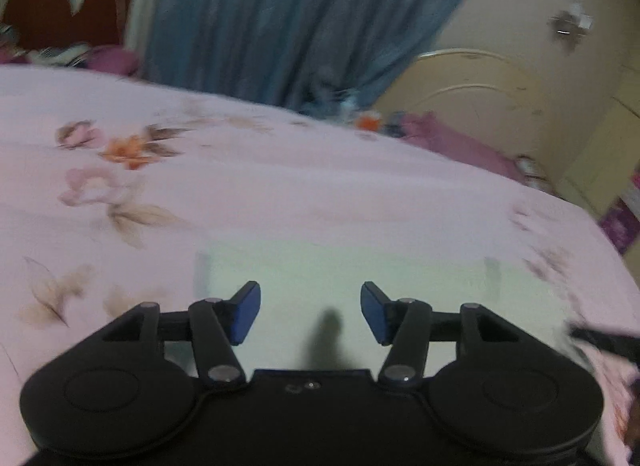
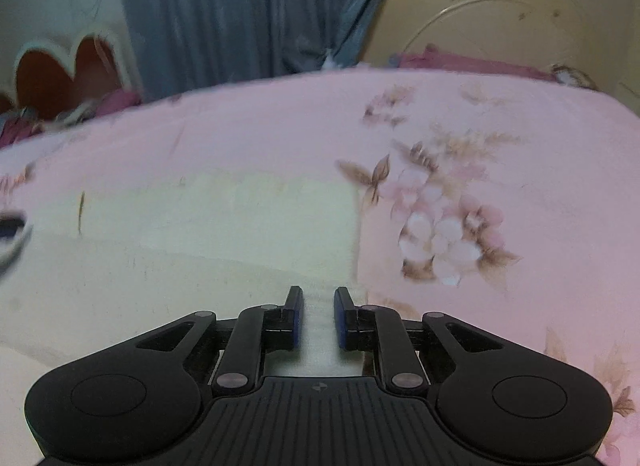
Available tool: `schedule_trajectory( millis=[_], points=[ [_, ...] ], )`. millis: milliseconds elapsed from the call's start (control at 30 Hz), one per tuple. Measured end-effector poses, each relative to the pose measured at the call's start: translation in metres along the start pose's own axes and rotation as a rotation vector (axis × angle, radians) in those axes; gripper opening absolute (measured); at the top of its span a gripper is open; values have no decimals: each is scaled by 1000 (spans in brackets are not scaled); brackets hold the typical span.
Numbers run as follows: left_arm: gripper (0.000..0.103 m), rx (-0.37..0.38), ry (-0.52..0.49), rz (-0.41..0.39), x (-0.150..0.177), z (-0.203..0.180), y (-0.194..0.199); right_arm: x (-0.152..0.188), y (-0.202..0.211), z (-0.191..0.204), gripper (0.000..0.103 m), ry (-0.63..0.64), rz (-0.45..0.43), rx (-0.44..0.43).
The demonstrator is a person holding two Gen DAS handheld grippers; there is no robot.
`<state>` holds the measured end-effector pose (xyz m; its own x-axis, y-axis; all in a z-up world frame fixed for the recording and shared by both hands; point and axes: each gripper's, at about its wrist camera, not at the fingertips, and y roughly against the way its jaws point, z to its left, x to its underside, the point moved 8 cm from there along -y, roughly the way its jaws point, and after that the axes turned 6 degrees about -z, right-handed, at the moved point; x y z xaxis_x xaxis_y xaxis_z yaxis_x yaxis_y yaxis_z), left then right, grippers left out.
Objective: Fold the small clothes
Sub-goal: 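Release the right gripper and smooth the folded sweater flat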
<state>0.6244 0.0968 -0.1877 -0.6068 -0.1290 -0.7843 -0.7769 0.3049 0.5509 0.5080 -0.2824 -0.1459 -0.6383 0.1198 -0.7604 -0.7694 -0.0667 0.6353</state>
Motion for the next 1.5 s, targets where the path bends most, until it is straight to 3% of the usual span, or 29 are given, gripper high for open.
schedule_trajectory(
  millis=[100,200,267,367,433,467,533,600,733,800,933,1067,1167,1333,1367,1433,1500],
  points=[
    [54,21,-76,-12,15,-46,3,-2,-7,54,15,11,5,-124],
    [54,-8,-143,1,27,-69,-5,10,-18,111,15,95,33,-216],
    [54,-45,-188,28,35,-68,-7,21,-22,133,15,172,49,-221],
    [52,-127,-197,49,47,-31,9,22,-22,105,15,201,30,-103],
    [51,-109,-167,34,53,-9,28,20,-22,60,15,137,31,-5],
    [51,-96,-186,42,56,-7,35,20,-20,48,15,115,39,-2],
    [47,-110,-240,51,54,-14,45,18,-13,42,15,94,46,-27],
    [47,-74,-224,23,50,-24,58,15,2,51,15,105,9,-56],
    [48,-103,-193,63,69,-23,60,39,24,91,15,161,28,-175],
    [48,-108,-178,50,73,-22,62,56,21,97,15,250,43,-134],
    [48,-119,-211,65,79,-24,67,54,23,57,15,168,34,-15],
    [51,-97,-185,34,73,-30,74,46,37,46,15,136,25,-7],
    [54,-54,-169,-9,65,-50,70,39,56,71,15,123,-37,-83],
    [61,10,-204,14,63,-90,45,45,49,127,15,133,-5,-200],
    [56,6,-208,32,67,-92,39,49,44,133,15,128,18,-216],
    [58,10,-194,99,78,-86,26,57,33,135,15,125,60,-211],
    [58,21,-235,82,83,-86,29,60,33,132,15,144,58,-220]
  ],
)
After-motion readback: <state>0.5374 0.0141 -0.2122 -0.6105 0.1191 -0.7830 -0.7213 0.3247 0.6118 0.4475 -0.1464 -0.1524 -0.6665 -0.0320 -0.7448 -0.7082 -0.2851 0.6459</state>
